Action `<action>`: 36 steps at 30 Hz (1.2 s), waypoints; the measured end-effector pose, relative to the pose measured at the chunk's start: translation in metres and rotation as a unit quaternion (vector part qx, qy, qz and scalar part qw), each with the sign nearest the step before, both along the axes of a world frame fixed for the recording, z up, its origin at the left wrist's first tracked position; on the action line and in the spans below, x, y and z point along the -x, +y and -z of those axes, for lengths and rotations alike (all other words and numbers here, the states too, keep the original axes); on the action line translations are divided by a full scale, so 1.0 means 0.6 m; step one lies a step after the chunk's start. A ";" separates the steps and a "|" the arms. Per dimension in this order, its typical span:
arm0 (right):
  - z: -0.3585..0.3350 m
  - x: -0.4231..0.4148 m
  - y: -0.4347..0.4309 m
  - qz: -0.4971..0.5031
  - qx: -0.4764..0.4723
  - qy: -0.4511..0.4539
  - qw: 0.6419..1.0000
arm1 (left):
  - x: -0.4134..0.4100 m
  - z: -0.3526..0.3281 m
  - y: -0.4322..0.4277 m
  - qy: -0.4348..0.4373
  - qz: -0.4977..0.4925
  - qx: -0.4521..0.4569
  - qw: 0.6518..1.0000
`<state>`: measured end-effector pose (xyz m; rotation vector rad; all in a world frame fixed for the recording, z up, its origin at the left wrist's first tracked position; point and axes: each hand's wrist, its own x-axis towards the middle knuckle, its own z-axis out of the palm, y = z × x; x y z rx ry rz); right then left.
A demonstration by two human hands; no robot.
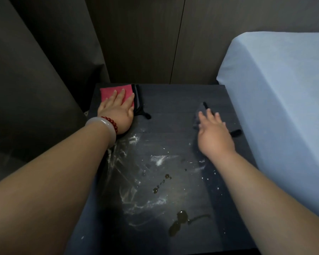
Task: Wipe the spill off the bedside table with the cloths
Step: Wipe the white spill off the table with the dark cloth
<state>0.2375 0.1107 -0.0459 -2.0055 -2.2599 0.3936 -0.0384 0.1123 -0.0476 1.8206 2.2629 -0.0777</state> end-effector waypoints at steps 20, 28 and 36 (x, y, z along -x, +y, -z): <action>0.008 -0.073 0.036 0.091 -0.052 0.014 0.994 | -0.002 0.000 0.001 -0.002 -0.007 -0.008 1.000; 0.008 0.079 -0.079 -0.102 -0.068 0.093 0.988 | -0.001 0.001 0.001 -0.001 -0.007 -0.006 1.000; 0.008 -0.052 -0.012 0.048 -0.045 -0.002 0.998 | -0.001 0.006 0.002 0.000 -0.008 -0.015 1.000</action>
